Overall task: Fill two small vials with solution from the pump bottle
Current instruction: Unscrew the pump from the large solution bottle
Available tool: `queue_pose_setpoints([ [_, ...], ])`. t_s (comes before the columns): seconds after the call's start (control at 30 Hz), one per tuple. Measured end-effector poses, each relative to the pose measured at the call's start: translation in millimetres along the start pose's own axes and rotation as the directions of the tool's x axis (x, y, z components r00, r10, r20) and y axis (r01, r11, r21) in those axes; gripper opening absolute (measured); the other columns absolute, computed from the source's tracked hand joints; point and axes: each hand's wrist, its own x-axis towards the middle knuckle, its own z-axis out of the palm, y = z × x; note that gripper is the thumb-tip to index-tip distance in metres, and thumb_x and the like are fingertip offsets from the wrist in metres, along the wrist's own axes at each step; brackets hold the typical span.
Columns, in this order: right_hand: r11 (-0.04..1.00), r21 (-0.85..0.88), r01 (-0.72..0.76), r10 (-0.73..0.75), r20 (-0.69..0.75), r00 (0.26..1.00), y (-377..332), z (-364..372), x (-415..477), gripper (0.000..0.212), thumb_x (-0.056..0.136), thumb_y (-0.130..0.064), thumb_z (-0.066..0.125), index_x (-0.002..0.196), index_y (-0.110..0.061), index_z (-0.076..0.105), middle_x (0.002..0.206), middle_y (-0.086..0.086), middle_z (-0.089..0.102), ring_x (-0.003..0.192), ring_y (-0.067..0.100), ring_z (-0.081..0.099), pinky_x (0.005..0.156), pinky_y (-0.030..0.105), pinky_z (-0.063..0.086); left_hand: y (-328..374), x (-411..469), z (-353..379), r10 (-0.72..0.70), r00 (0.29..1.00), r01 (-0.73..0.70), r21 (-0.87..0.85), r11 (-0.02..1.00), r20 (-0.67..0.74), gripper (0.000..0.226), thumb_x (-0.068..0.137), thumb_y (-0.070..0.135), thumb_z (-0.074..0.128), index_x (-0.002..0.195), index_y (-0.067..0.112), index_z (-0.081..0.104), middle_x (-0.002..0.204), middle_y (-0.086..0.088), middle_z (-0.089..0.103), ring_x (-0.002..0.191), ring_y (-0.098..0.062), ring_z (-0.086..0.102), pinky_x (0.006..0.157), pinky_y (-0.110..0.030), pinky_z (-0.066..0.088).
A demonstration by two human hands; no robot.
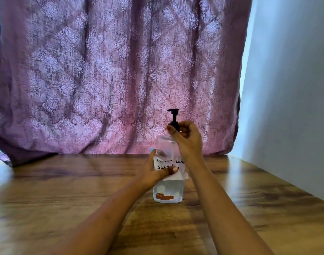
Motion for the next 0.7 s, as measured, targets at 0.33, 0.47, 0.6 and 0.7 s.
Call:
queue_pose_setpoints([
  [0.33, 0.997, 0.076, -0.012, 0.006, 0.082, 0.997, -2.2, -1.4, -2.2, 0.022, 0.086, -0.040, 0.057, 0.103, -0.027, 0.061, 0.091, -0.017, 0.069, 0.082, -0.005, 0.064, 0.064, 0.008, 0.046, -2.7, 0.1, -0.2, -0.014, 1.000, 0.014, -0.024, 1.000, 0.015, 0.042, 0.075, 0.011, 0.075, 0.108, 0.021, 0.050, 0.097, -0.002, 0.072, 0.088, -0.015, 0.070, 0.072, -0.026, 0.057],
  [0.47, 1.000, -0.025, 0.010, -0.009, 0.036, 0.999, 1.3, 0.6, -2.1, 0.037, 0.068, -0.039, 0.078, 0.097, -0.027, 0.058, 0.092, -0.010, 0.068, 0.080, -0.003, 0.065, 0.069, 0.014, 0.051, -2.5, 0.3, -0.4, -0.012, 0.999, 0.013, -0.015, 1.000, 0.037, 0.055, 0.074, 0.017, 0.078, 0.120, 0.007, 0.049, 0.107, -0.013, 0.070, 0.096, -0.026, 0.068, 0.085, -0.042, 0.056],
  [0.6, 0.999, 0.029, -0.029, 0.027, 0.064, 0.998, 4.2, -2.1, 0.8, 0.014, 0.083, -0.022, 0.069, 0.095, -0.025, 0.063, 0.091, -0.009, 0.070, 0.083, 0.000, 0.065, 0.069, 0.012, 0.048, -2.1, 0.1, 0.2, -0.007, 1.000, 0.007, -0.018, 1.000, 0.014, 0.056, 0.074, 0.016, 0.077, 0.120, 0.008, 0.047, 0.108, -0.011, 0.070, 0.096, -0.024, 0.069, 0.085, -0.041, 0.056],
  [0.7, 0.995, 0.079, -0.064, 0.053, 0.131, 0.990, 2.1, -4.3, 1.8, 0.013, 0.092, -0.018, 0.056, 0.098, -0.023, 0.066, 0.083, -0.017, 0.072, 0.077, -0.006, 0.064, 0.061, 0.006, 0.045, -3.2, 0.7, 0.4, -0.014, 1.000, 0.015, -0.032, 0.999, 0.011, 0.050, 0.075, 0.012, 0.075, 0.117, 0.007, 0.048, 0.106, -0.011, 0.070, 0.093, -0.021, 0.069, 0.076, -0.031, 0.058],
])
